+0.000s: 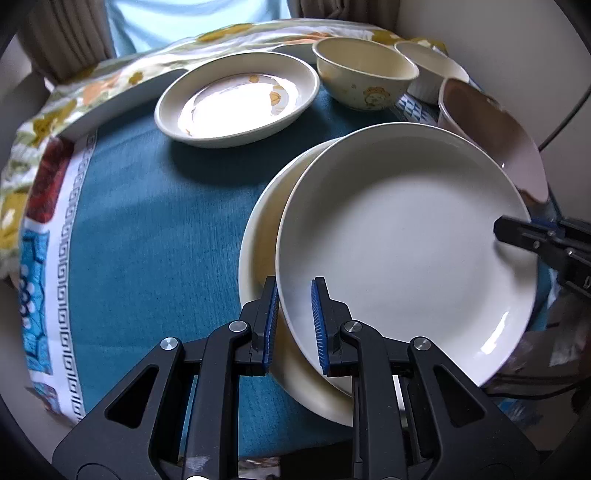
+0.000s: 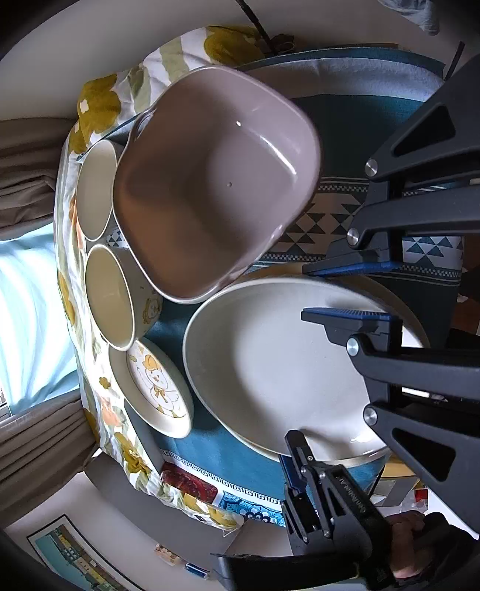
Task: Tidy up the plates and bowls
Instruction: 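Lower the white plate onto the yellow dish and open both tools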
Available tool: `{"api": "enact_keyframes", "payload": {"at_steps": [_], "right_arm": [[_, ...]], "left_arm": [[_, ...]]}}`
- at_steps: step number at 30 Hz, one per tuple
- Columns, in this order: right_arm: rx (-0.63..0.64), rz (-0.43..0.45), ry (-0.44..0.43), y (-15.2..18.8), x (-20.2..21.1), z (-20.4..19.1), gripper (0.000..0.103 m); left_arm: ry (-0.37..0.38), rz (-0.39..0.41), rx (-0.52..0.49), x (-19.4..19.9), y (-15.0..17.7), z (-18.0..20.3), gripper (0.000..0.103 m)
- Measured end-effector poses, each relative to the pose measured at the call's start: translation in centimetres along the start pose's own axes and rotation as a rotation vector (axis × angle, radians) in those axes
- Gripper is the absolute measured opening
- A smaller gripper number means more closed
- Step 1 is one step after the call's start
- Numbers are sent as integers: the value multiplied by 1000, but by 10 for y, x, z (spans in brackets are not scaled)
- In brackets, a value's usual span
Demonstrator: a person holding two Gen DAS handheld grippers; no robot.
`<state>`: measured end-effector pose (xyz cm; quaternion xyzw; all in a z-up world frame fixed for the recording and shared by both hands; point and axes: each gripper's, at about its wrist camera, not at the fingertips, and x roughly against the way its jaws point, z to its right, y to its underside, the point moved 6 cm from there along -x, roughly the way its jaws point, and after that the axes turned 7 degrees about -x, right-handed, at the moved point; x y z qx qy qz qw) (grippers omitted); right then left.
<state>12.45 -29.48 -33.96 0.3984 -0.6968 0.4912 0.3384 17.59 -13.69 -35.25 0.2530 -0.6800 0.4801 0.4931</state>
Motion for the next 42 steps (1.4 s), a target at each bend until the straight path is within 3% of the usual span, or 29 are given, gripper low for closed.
{"api": "enact_keyframes", "payload": {"at_steps": [9,19,27,29,30,31,32,33,34,37,40,42], "right_arm": [[-3,2,-19,1,2,-2,15],[11,6,-12,-2,3,-7,15],[66,66,-92,-18,46,-35,15],[82,84,-123,-24,59,-45,29],[93,101,-128,-26,65,-49,55],[108,122,-136,-29,73,-55,87],[120,145,-148,-32,79,-60,97],[129,170,-162,-34,85,-64,100],[140,198,-174,-37,92,-70,100],[157,219,-168,-43,96,-82,100],[155,223,-159,-52,92,-93,100],[147,230,-153,-60,88,-99,100]], "left_arm": [[-204,26,-169,12,-9,9,16],[-164,34,-135,18,-8,4,16],[-145,125,-17,82,-21,-17,17],[-140,178,33,108,-25,-27,17],[-142,204,57,120,-27,-32,18],[-146,220,70,128,-28,-36,22],[-153,239,85,138,-29,-41,28],[-159,256,97,144,-30,-46,60],[-171,284,116,153,-30,-53,103],[-189,362,140,174,-33,-69,103],[-175,357,130,175,-43,-87,103],[-119,348,126,167,-53,-99,103]]}}
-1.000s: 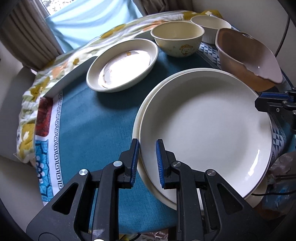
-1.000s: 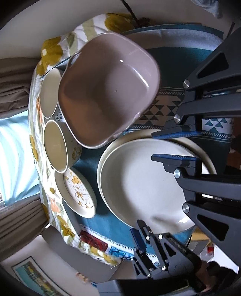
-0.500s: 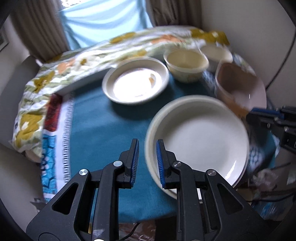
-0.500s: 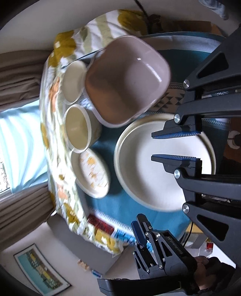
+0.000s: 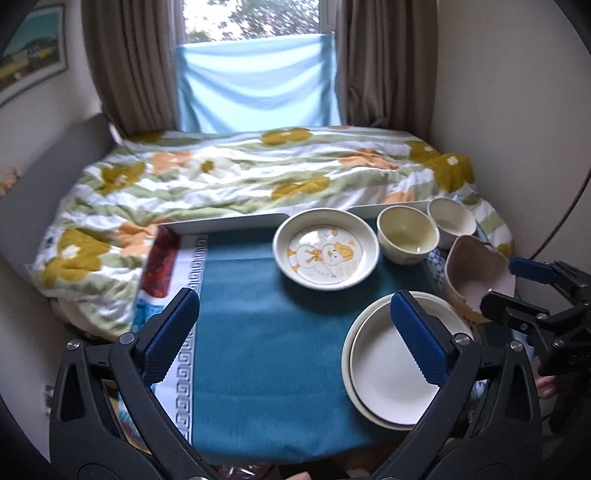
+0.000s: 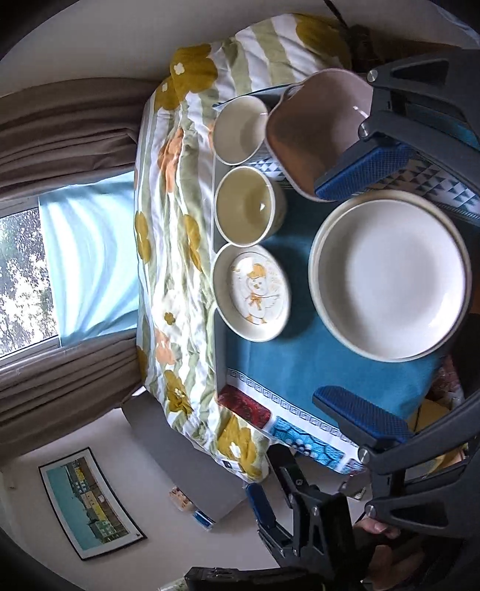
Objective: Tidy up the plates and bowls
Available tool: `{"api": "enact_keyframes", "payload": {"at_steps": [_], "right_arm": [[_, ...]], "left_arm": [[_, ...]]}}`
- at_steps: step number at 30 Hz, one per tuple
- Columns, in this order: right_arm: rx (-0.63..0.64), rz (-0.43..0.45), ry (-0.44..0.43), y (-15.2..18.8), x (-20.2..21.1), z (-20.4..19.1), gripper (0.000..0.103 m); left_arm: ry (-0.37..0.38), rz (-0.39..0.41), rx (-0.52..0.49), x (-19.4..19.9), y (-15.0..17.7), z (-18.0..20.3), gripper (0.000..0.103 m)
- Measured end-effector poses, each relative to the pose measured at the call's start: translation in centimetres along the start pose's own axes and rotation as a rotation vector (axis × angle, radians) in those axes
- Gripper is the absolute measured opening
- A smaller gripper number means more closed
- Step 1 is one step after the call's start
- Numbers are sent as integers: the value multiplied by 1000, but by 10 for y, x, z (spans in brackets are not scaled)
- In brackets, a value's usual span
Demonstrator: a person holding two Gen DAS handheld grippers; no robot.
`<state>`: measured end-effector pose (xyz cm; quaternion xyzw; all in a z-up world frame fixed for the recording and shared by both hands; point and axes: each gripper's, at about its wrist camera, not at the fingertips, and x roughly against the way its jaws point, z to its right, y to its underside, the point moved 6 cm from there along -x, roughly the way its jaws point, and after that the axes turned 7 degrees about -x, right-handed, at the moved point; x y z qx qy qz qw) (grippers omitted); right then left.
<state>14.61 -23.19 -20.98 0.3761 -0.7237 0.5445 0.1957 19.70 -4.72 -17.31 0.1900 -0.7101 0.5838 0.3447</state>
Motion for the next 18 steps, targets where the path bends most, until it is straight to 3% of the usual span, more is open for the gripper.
{"api": "enact_keyframes", "payload": {"at_steps": [3,6,18], "right_arm": [[-31,-2,20,-12,-18,-1,100],[-74,-89,52,-19,-49,-1,100],[-334,-186,236,-32,-159,24,100]], "left_arm": [[68,-32,-8,-23,-10,-15,103],[110,-54,-44,-49,-20,-32,103],[353,-249,-135,-208,-39,-66,100]]}}
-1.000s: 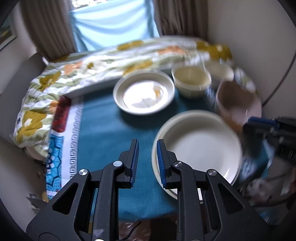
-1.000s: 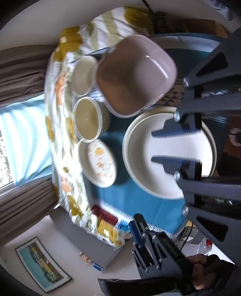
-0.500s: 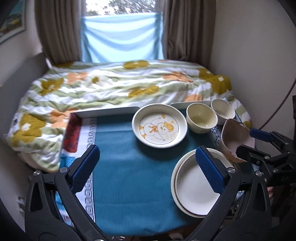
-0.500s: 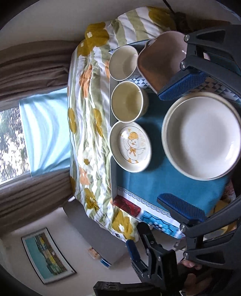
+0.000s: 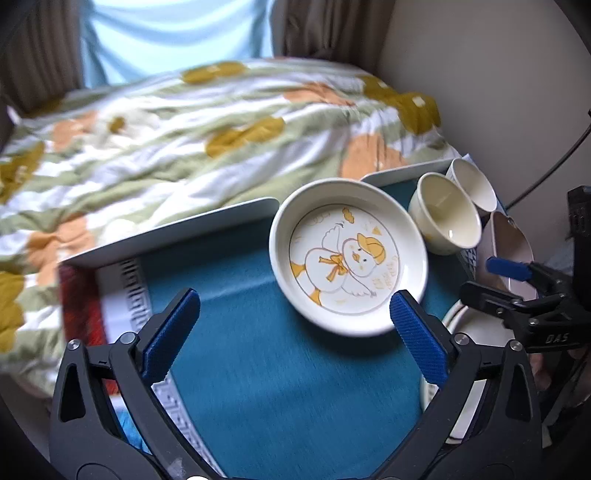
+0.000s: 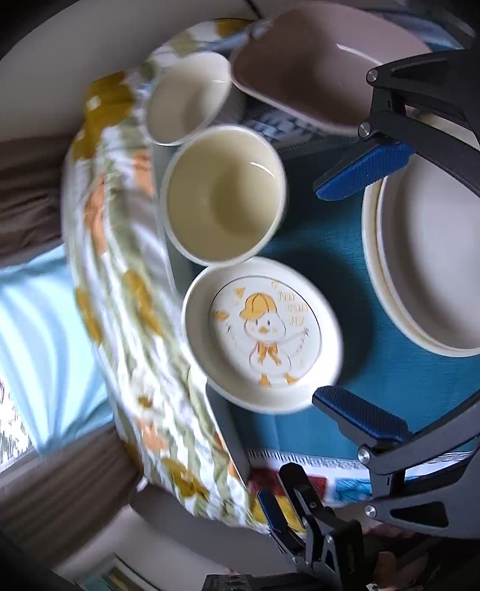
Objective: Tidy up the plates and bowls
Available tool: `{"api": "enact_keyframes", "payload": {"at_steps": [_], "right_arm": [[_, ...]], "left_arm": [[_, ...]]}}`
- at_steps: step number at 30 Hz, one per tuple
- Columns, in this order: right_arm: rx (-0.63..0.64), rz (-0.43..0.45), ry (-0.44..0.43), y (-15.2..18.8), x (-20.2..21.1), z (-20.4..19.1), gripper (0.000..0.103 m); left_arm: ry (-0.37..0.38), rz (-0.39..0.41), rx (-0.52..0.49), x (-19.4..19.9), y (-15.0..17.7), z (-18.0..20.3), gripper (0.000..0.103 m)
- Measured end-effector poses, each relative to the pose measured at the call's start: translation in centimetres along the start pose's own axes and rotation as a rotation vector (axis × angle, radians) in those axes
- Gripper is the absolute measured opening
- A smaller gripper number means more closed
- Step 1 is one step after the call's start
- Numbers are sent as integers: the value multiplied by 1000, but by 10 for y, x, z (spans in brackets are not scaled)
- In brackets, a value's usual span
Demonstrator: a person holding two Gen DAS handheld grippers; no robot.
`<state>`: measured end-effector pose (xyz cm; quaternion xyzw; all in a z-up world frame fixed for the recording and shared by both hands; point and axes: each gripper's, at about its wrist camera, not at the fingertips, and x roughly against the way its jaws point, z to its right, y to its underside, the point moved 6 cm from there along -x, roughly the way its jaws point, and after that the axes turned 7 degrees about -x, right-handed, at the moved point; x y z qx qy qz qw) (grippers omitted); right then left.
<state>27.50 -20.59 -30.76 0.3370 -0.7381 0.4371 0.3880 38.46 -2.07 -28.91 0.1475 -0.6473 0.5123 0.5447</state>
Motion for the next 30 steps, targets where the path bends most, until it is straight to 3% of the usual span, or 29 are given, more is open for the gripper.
{"api": "enact_keyframes", "payload": {"at_steps": [3,5,7,10,14,18,20,22,30], "right_arm": [[-78,-9,6,-5,-22,5,100],[-122,-8,4,-8,-34,8,93],[-142,-13,7,-9,-43,7,75],[-168,-30,21,-9,-58,9,59],[-211,-26,24,-10,-68,16,52],[-211,-14,24,-13,-68,20,35],[-204,-12,29,-15,-68,20,32],[-196,-14,25,-15,-70,19,17],[-202,-11,31,-14,-71,21,15]], "left_arm": [[49,-26,-23,-30,-10,-11,92],[86,-55,-34,-51,-16,-16,85],[116,-78,-48,-69,-20,-18,74],[150,-117,-59,-90,-21,-21,61],[183,-136,-59,-102,-19,-18,54],[187,-153,-71,-110,-18,-15,43],[184,-149,-80,-111,-18,-14,33],[176,-154,-96,-112,-17,-13,22],[151,-149,-113,-111,-17,-12,20]]}}
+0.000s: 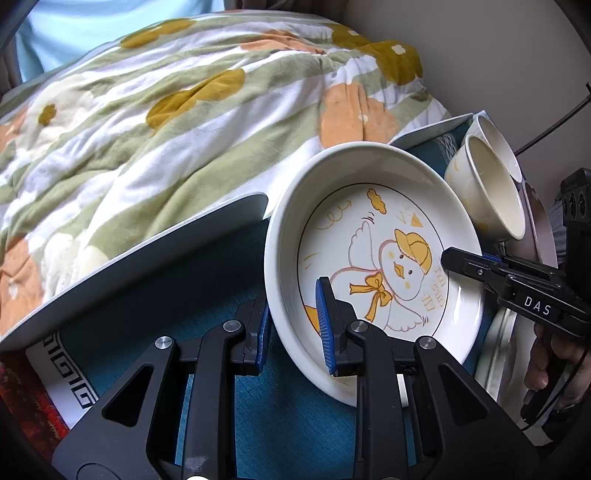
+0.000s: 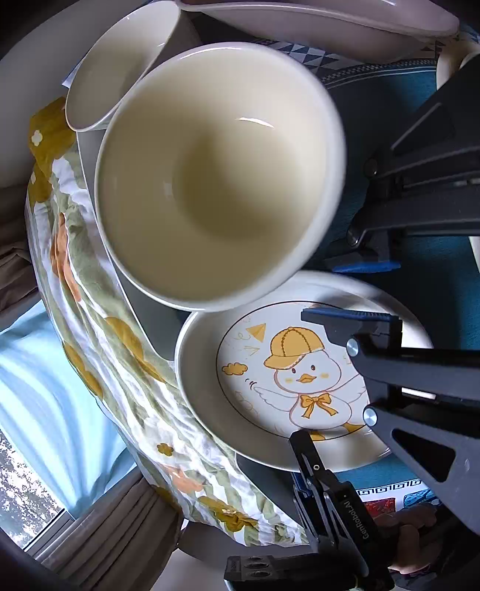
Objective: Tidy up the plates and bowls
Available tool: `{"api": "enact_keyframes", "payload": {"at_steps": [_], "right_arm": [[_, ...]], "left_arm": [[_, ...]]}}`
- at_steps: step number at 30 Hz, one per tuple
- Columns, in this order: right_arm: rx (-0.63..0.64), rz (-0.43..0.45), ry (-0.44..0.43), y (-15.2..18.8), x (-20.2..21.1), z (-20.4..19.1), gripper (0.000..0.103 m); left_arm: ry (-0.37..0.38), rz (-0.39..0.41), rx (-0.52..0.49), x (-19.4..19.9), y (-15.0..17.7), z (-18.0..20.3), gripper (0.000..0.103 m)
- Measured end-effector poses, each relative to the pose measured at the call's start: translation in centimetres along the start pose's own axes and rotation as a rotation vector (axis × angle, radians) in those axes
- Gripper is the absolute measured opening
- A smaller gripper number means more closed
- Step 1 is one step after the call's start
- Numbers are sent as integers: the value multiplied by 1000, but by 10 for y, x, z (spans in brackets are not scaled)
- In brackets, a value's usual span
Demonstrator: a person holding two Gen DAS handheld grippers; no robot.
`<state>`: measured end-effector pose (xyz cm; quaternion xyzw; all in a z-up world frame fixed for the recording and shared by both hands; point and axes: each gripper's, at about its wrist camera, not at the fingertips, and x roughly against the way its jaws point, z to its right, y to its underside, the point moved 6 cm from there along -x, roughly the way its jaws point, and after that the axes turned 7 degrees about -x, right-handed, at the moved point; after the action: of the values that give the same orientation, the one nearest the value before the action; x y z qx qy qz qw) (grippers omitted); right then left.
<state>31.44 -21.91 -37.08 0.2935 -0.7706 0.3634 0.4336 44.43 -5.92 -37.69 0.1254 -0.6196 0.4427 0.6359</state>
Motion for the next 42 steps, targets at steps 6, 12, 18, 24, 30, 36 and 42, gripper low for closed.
{"api": "enact_keyframes", "payload": {"at_steps": [6,12,18,24,30,36,42], "right_arm": [[37,5,10,-1,1,-4,15],[91,31,23,2,9,-15,15],[135,70,16,3,28,-22,15],[199,124,-1,2,67,-30,15],[250,158,-38,10,116,-25,15],[348,155,-64,34,158,0,15],[399,121,-82,64,180,47,15]], "left_arm": [[-35,11,-14,5,-1,3,20],[-62,32,-24,18,-1,5,20],[-92,72,-28,45,1,16,20],[-123,138,-12,90,4,37,20],[-163,194,7,135,14,79,20],[-215,215,58,157,45,140,20],[-227,203,133,146,85,201,20]]}}
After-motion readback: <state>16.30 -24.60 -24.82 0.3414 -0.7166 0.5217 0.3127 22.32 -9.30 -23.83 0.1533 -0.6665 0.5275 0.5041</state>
